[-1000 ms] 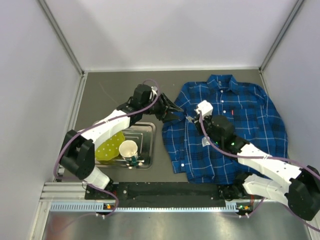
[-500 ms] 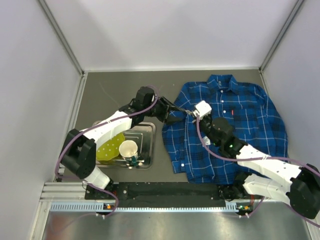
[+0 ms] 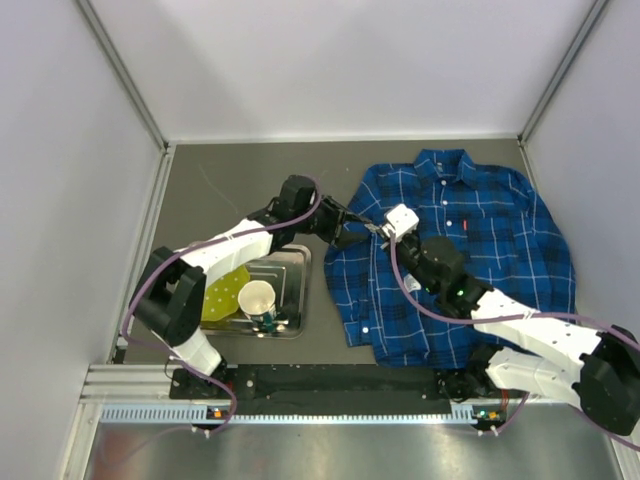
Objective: Remove the brooch from the garment
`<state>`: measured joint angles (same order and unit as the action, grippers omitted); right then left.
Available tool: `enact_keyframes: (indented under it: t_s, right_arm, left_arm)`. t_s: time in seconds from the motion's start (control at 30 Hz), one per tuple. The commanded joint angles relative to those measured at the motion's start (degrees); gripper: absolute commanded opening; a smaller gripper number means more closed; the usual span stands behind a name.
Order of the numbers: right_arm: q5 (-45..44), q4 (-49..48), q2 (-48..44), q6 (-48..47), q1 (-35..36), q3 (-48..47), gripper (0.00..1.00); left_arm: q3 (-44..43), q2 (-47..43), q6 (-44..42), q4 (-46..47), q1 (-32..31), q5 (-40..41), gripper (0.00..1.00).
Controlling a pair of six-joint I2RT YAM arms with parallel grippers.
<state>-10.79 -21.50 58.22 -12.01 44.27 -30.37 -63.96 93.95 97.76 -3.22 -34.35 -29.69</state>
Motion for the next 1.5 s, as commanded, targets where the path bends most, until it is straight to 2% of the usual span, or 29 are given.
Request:
enact_keyframes:
  t_s: [0.0, 0.3, 0.4, 0.47, 0.5, 0.63, 0.67, 0.77, 0.83, 0.87, 0.97, 1.1, 1.17, 1.3, 1.47]
  right_arm:
    - [0.1, -2.7, 0.7, -0.6, 1.2, -0.5, 0.0]
    - [-1.3, -4.4, 1.0, 0.8, 1.3, 0.6, 0.0]
    - [-1.4, -5.5, 1.0, 2.9, 1.3, 1.0, 0.0]
    - [-1.3, -6.4, 1.1, 3.9, 1.2, 1.5, 0.0]
    - [-1.3, -7.1, 1.3, 4.0, 1.2, 2.2, 0.0]
    - [-1.4, -10.0, 1.4, 3.7, 1.2, 4.1, 0.0]
    - [-1.5, -10.5, 1.2, 2.9, 1.1, 5.0, 0.0]
    - [1.7, -14.5, -0.7, -2.8, 1.1, 8.2, 0.0]
    - [1.3, -17.4, -1.1, -4.8, 1.1, 9.3, 0.0]
    - [1.0, -16.7, -0.7, -6.6, 1.1, 8.4, 0.0]
    - [0.9, -15.9, 1.6, -8.5, 1.1, 5.8, 0.0]
    - [1.4, -16.4, 3.0, -8.7, 1.2, 4.3, 0.0]
    - [1.3, -16.3, 3.1, -8.6, 1.2, 4.0, 0.0]
    - [0.9, -16.4, 3.0, -8.3, 1.2, 3.7, 0.0]
    - [0.2, -16.6, 3.6, -8.6, 1.3, 3.6, 0.0]
  left_arm:
    - [-3.1, 0.4, 0.2, 2.8, -0.8, 0.8, 0.46]
    - [-3.1, -1.0, -2.6, 2.2, -1.4, 1.5, 0.5]
    - [-2.8, -1.3, -5.1, 1.7, -1.4, 0.6, 0.55]
    - [-1.9, -2.0, -7.4, 2.8, -1.2, -0.3, 0.64]
    - [-1.2, -2.5, -10.2, 7.0, -0.6, -0.6, 0.67]
    - [1.3, -7.5, -22.1, 11.0, 0.9, 1.6, 0.76]
    - [1.4, -9.8, -27.6, 10.6, 1.1, 2.3, 0.76]
    - [0.3, -12.3, -31.9, 5.9, 1.3, 3.7, 0.7]
    - [1.2, -12.2, -28.9, 5.8, 1.4, 2.0, 0.69]
    - [1.6, -11.7, -23.2, 5.9, 1.3, 1.1, 0.68]
    - [1.2, -8.8, -14.5, 6.3, 1.2, -2.6, 0.62]
    - [-1.6, -6.2, -12.9, 3.5, 0.3, -1.6, 0.6]
    - [-2.7, -5.8, -12.2, 0.4, 0.3, 0.2, 0.64]
    - [-4.0, -4.6, -11.3, 0.0, 0.1, 1.2, 0.65]
    - [-5.8, -2.0, -9.0, 1.0, -1.3, 0.8, 0.56]
